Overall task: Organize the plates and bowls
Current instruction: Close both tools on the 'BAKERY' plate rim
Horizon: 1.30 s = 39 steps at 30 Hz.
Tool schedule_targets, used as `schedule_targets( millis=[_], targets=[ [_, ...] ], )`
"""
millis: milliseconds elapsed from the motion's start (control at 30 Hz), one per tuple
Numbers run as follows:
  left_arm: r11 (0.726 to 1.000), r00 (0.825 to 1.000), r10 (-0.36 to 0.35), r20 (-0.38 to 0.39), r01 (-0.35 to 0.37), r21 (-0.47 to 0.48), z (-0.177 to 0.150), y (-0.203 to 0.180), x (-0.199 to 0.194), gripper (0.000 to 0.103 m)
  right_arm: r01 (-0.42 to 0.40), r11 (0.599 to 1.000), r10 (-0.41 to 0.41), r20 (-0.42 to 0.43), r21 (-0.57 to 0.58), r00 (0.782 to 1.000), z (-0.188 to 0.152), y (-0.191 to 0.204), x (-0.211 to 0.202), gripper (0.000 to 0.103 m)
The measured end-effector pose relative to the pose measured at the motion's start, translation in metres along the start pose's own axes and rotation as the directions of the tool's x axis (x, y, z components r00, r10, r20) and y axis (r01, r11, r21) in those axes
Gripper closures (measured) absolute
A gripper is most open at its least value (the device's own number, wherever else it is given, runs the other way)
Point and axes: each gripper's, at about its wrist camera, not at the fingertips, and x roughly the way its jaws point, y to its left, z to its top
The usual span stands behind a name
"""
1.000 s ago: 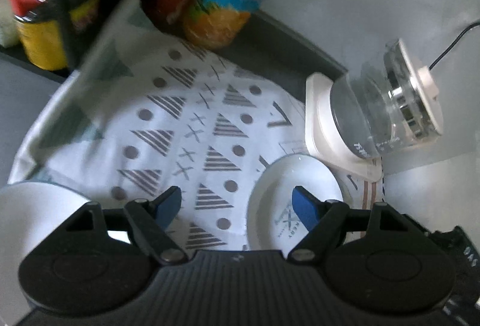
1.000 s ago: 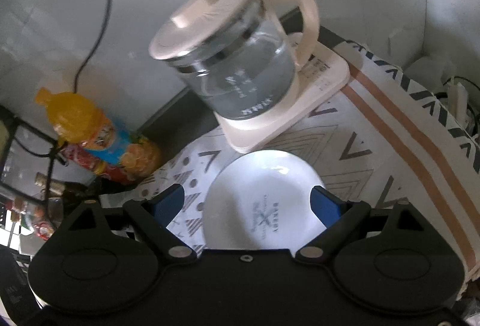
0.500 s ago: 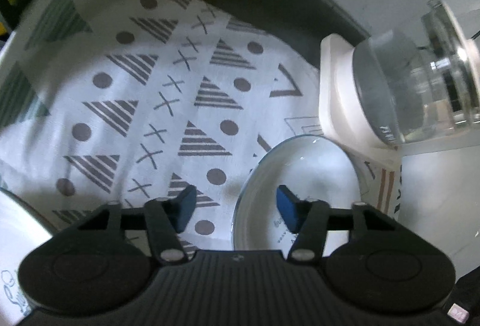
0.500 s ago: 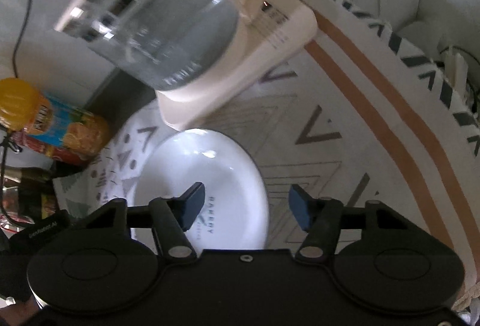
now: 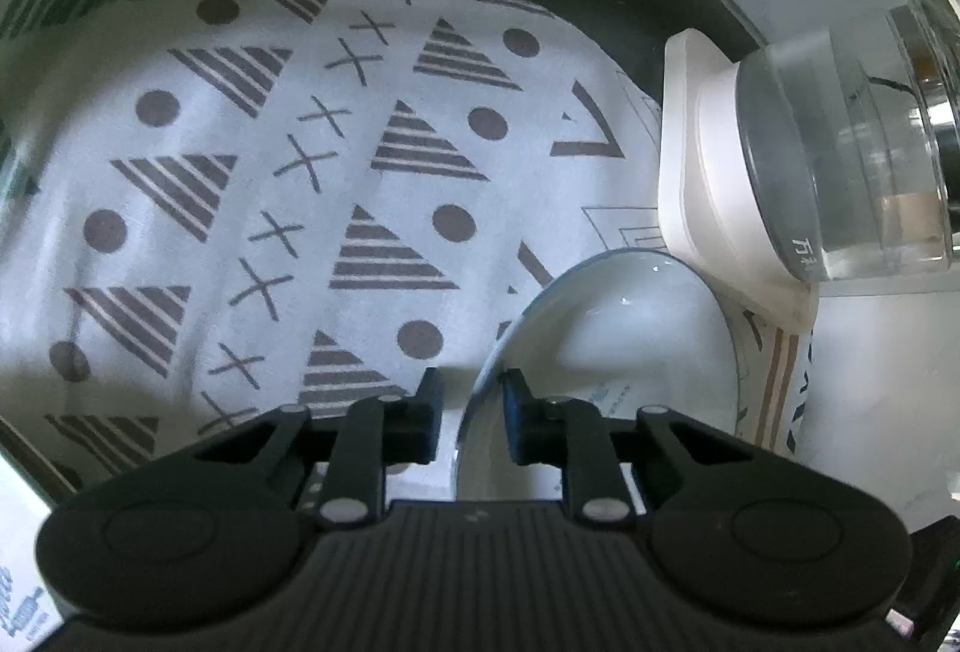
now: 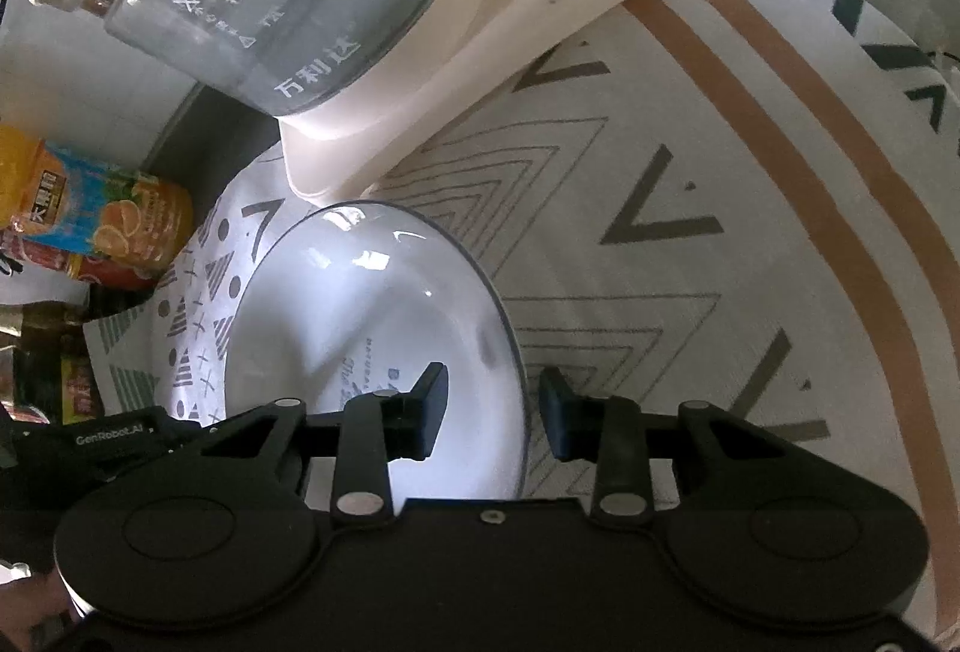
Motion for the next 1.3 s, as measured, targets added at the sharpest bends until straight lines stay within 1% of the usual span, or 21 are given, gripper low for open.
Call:
schedule_targets(
  millis=[67,167,233,333,400,500,600,867,1100,1300],
  targets=[
    [1.0,1.0,-0.007,-0.004,0.007,-0.003,0.0,0.0,0.002,0.089,0.0,1.0,0.0,0.001,-0.001,1.0,0.0,0.0,0.001,0.077],
    [1.0,1.0,-0.002,0.006,0.002,0.003,0.0,0.0,-0.002,0.09,0.003,1.0,-0.003,0.009,-0.01,1.0,-0.001,-0.001,0.001,0.08],
    [1.0,0.999,-0.016,0.034,0.015,0.028,0.0,-0.002,-0.009,0.09,0.001,1.0,-0.001,0.012,-0.011,1.0,-0.001,-0.002,0.0,0.088],
    [0.998,0.997,-0.043,0.059,0.04,0.05,0.003,-0.002,-0.023,0.09,-0.039,0.999,0.04,0.041,-0.013,0.998,0.0,0.001,-0.009,0.093],
    [0.996,0.996,-0.057,0.076,0.052,0.067,0.004,-0.003,-0.031,0.09,-0.072,0.997,0.074,0.066,-0.023,0.995,0.0,0.006,-0.02,0.094],
    [0.993,0.992,-0.086,0.095,0.078,0.088,0.003,-0.002,-0.045,0.09,-0.063,0.997,0.068,0.101,-0.054,0.993,-0.002,0.02,-0.031,0.094],
    [0.989,0.988,-0.12,0.099,0.11,0.098,0.0,0.005,-0.061,0.09,-0.076,0.996,0.081,0.136,-0.044,0.987,-0.008,0.03,-0.04,0.094],
    [0.981,0.976,-0.168,0.136,0.152,0.117,-0.001,0.024,-0.105,0.09,-0.073,0.994,0.089,0.199,-0.084,0.976,-0.03,0.067,-0.065,0.094],
    [0.979,0.969,-0.181,0.167,0.16,0.129,-0.014,0.044,-0.134,0.09,-0.088,0.991,0.11,0.238,-0.101,0.965,-0.058,0.087,-0.082,0.094],
    [0.979,0.966,-0.182,0.184,0.159,0.131,-0.036,0.065,-0.155,0.09,-0.095,0.99,0.118,0.243,-0.102,0.963,-0.091,0.094,-0.087,0.094]
  ],
)
